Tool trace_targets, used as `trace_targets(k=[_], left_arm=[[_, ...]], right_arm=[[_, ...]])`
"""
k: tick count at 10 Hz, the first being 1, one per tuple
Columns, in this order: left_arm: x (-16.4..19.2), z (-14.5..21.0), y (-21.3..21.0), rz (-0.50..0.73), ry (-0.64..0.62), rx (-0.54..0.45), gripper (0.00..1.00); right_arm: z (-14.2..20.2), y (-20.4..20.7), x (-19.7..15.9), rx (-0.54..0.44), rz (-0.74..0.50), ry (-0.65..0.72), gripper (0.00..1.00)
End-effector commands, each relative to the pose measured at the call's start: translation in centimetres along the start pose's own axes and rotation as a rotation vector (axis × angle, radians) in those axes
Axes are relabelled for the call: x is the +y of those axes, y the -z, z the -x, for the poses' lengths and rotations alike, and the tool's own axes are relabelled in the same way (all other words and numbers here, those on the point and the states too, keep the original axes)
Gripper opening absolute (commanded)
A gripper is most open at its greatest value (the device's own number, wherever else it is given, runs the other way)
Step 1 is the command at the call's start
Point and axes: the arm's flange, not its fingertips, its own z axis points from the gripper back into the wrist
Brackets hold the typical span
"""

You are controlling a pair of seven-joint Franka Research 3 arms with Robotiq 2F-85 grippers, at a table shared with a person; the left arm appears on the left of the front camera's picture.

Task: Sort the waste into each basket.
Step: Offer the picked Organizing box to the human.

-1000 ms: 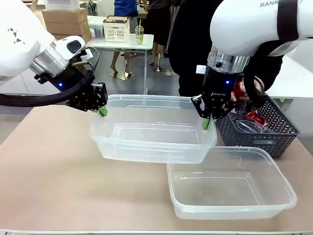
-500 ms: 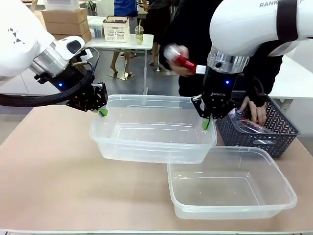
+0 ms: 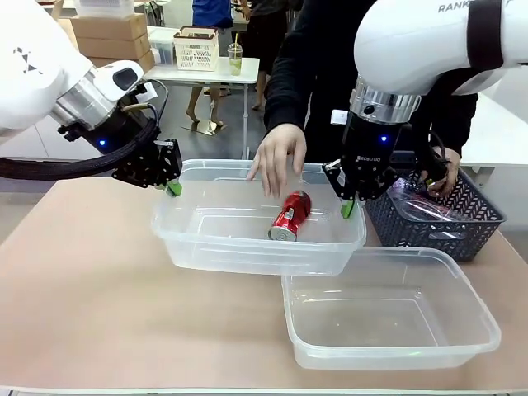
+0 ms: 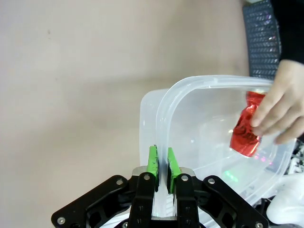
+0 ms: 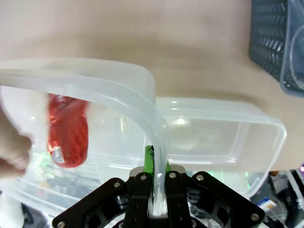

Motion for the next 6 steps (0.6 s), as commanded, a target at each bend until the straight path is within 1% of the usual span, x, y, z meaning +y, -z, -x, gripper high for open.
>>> trace_targets(k=[1, 6], left_arm=[[-0.34, -0.13, -0.43, 0.012, 0.003, -0.010, 0.09], [-0.34, -0.13, -0.43, 0.012, 0.003, -0.010, 0.09]], right_arm=[[0.31, -0.11, 0.14, 0.007, 0.021, -0.003, 0.04], [0.31, -0.11, 0.14, 0.007, 0.021, -0.003, 0.04]])
